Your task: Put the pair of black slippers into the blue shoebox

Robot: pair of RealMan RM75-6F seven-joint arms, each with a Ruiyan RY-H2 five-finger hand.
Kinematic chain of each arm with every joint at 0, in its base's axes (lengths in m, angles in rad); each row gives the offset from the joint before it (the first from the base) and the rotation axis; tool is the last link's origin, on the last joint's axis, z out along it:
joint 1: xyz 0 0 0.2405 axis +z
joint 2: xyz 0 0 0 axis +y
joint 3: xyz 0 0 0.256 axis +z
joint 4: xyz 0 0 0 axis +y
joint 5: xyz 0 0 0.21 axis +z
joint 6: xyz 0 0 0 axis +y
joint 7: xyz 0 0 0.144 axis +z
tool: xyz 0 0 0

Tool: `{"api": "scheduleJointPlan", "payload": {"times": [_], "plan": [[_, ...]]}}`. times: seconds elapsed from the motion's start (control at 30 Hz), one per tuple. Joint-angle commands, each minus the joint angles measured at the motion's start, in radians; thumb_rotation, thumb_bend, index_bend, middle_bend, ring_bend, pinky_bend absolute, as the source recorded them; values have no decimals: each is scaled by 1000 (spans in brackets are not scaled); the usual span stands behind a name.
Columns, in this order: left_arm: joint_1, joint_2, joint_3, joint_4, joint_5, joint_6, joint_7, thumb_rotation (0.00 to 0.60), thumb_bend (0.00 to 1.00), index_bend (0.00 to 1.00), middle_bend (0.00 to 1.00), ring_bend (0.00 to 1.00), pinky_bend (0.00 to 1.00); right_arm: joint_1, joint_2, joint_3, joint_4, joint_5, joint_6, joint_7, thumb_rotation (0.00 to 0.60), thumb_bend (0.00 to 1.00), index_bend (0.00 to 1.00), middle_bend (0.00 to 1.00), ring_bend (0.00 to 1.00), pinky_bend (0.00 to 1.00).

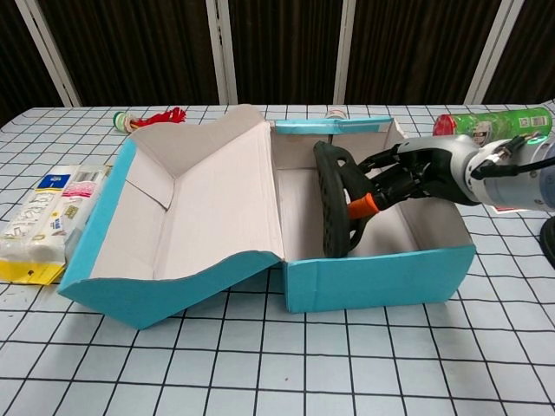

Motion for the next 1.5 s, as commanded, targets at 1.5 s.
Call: {"api": "scheduleJointPlan", "payload": {"times": [1.5], "plan": [[5,6,-1,2,2,6,-18,600,385,95,8,52,102,25,-129,-47,37,66,86,-333,600,765,654,507,376,149]]}}
